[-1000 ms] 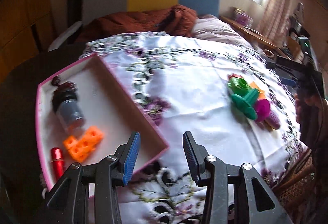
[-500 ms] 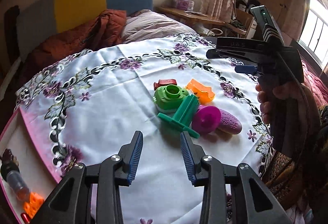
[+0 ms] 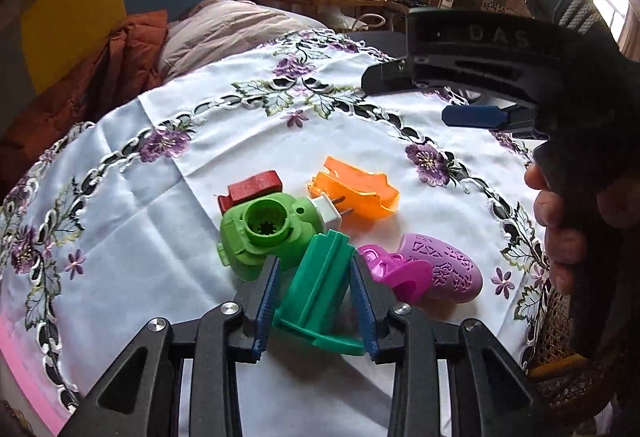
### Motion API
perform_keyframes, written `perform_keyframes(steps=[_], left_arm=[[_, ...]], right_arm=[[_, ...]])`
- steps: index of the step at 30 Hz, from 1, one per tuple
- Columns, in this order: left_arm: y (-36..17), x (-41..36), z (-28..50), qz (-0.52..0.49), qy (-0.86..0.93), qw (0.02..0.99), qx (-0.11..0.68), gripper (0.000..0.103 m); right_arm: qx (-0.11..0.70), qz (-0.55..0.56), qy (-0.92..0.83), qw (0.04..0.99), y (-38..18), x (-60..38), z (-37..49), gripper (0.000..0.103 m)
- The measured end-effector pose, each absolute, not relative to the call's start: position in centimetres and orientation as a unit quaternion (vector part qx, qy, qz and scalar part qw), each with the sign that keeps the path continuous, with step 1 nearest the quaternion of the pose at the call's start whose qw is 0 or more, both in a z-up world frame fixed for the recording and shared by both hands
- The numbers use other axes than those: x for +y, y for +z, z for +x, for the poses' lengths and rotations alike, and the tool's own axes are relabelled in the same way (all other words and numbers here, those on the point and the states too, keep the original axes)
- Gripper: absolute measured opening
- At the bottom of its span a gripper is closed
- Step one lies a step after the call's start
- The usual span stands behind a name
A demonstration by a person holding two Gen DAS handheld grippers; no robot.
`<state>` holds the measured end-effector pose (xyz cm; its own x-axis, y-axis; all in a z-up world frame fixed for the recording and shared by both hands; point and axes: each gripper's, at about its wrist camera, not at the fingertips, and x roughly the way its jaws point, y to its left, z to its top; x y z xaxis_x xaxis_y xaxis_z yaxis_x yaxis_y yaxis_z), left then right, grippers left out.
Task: Organize rigid objects
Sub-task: 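Grasp the teal stamp piece with the left gripper and lift, then carry the teal piece toward the tray with left while right grasps the yellow-orange scoop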
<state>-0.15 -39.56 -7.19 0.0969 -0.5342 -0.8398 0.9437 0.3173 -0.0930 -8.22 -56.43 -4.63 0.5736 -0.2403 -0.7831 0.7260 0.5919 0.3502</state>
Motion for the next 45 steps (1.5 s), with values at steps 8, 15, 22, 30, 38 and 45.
perform_keyframes(steps=[8,15,22,30,38,45], left_arm=[[-9.0,-39.5,0.5,0.253,-0.518,0.688,0.441,0.031],[-9.2,-33.9,1.5,0.201,-0.461,0.729,0.465,0.03],[-9.4,-28.3,0.9,0.147,-0.417,0.77,0.46,0.03],[-9.7,-27.7,0.8,0.132,-0.403,0.785,0.451,0.03],[-9.8,-27.6,0.8,0.123,-0.398,0.79,0.449,0.03],[-9.9,-27.5,0.8,0.121,-0.392,0.793,0.45,0.03]], right_arm=[[0.361,0.351,-0.295,0.813,-5.1,-56.8,-8.1,0.092],[0.368,0.35,-0.299,0.808,-5.5,-57.0,-8.0,0.092],[0.398,0.333,-0.279,0.808,-6.3,-56.2,-6.7,0.081],[0.458,0.298,-0.244,0.801,-8.5,-54.8,-4.1,0.052],[0.519,0.244,-0.227,0.787,-10.6,-53.5,-2.5,0.013],[0.516,0.25,-0.222,0.789,-10.9,-53.8,-2.8,0.013]])
